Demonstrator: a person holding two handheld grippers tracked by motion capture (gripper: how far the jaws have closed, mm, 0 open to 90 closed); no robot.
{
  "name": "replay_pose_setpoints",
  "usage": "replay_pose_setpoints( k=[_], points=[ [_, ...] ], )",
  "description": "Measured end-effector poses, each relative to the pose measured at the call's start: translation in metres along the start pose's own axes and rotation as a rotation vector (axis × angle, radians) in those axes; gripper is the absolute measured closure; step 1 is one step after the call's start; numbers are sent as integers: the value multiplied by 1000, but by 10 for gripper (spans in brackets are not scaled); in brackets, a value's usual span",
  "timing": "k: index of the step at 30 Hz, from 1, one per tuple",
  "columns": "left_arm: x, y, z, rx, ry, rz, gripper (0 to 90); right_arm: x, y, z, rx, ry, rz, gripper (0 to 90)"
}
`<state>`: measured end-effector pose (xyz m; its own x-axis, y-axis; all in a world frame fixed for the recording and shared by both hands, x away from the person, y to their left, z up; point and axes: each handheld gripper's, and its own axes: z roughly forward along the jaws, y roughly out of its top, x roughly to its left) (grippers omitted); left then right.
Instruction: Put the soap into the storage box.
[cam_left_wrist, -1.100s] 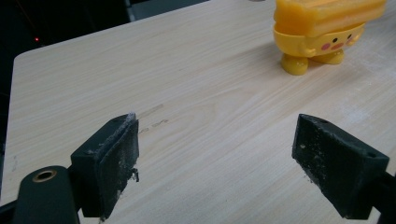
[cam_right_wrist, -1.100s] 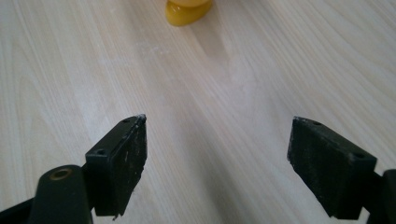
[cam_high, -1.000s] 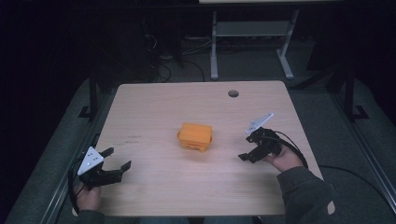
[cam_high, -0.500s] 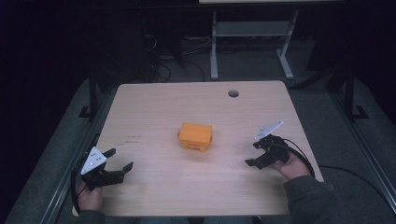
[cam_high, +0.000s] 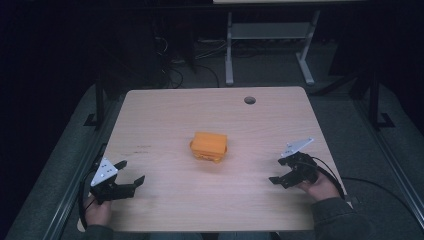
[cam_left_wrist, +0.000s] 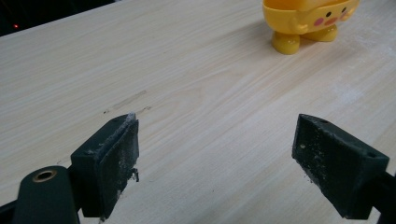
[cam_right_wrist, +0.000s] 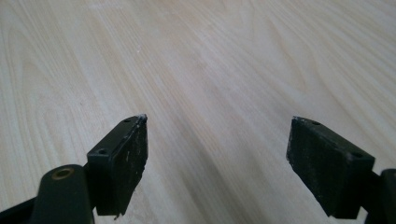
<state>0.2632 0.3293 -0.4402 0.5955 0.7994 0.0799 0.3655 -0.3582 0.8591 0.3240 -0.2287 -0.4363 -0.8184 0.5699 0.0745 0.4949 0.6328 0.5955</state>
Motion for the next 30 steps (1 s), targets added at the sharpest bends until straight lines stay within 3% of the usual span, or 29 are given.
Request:
replay_pose_setpoints(
  k=[15,27,30],
  points=[
    [-3,0,3,8,-8,22,139,4,-28,0,-28,-6,58,199],
    [-5,1,5,9,-16,30,139,14,-52,-5,-98,-28,100,196],
    [-6,1,5,9,-19,32,139,18,-56,-4,-94,-39,86,196]
  ],
)
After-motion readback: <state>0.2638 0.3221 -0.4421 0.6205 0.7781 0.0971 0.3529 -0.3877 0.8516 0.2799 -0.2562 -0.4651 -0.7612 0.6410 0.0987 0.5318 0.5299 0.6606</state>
